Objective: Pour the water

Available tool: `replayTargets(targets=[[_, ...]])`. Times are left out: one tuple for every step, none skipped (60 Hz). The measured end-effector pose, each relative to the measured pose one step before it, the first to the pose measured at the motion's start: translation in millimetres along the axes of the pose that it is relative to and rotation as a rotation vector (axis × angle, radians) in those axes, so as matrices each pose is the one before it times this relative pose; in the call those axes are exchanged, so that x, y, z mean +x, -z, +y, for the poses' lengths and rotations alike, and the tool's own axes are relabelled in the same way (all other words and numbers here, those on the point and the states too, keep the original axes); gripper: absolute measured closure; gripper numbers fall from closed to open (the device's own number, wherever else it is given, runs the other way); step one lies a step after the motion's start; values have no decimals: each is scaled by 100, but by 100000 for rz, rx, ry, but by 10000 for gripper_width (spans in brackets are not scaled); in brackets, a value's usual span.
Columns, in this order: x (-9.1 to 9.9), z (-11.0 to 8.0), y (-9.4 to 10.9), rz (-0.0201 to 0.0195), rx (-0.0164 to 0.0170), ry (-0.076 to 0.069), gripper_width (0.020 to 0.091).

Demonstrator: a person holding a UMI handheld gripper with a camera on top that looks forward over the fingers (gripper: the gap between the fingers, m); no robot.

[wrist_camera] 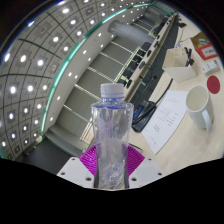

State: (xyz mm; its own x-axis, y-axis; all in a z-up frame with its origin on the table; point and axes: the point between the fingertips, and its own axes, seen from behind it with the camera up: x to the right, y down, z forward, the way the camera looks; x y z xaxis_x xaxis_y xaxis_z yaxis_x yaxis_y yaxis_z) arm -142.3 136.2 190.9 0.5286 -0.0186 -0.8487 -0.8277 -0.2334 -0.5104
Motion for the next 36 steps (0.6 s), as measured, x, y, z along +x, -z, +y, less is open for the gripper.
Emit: replayTargets(targets=[[72,-424,15,-879,217,-4762,763],[104,-359,-13,-800,72,-4650,764],[76,-311,13,-826,6,-4517,765],[85,-337,23,-741,34,-4396,764],[102,-336,41,-608,180,-4182,765],[-222,-298,676,-385,33,-4138,765],[59,-248,39,-572,-33,-3932,766],[268,-198,-450,-558,102,-3723,765],[97,-277,27,-498,81,-3827,766],[71,-240,41,-553,182,-3821,766],[61,-248,33,-651,109,-3730,766],[74,-237,-4,-743,92,-3633,766],[35,-280,10,-772,111,-3562,766],[-326,-126,643,-611,-29,-3537,766],[167,-201,-407,-689,-134,-3480,767],[2,-126,-34,-740,-105,-3593,766],[-70,-102,35,-686,-80,-3617,766],[-47,-126,30,-739,-115,-3466,766],[-101,-164,38,-800,-67,-3268,766],[-84,-166,55,-787,15,-3063,766],[-13,-234,-6,-731,151,-2692,767],[7,-205,4,-649,68,-2327,765],[14,-186,80,-551,8,-2031,766],[-303,243,903,-411,-10,-1894,767],[375,-488,-943,-640,10,-1544,766],[21,-102,85,-303,269,-1384,766],[6,-170,127,-243,455,-1106,767],[-6,-228,70,-245,522,-743,766],[5,-177,81,-259,358,-521,764],[-21,-155,65,-210,145,-369,766],[-4,-105,74,-97,46,-423,766],[8,-150,49,-44,187,-433,765],[-373,81,700,-94,81,-805,767],[313,-508,-813,-213,274,-323,766],[-28,-233,-54,-386,100,-473,765],[-93,-38,75,-348,-46,-627,767]])
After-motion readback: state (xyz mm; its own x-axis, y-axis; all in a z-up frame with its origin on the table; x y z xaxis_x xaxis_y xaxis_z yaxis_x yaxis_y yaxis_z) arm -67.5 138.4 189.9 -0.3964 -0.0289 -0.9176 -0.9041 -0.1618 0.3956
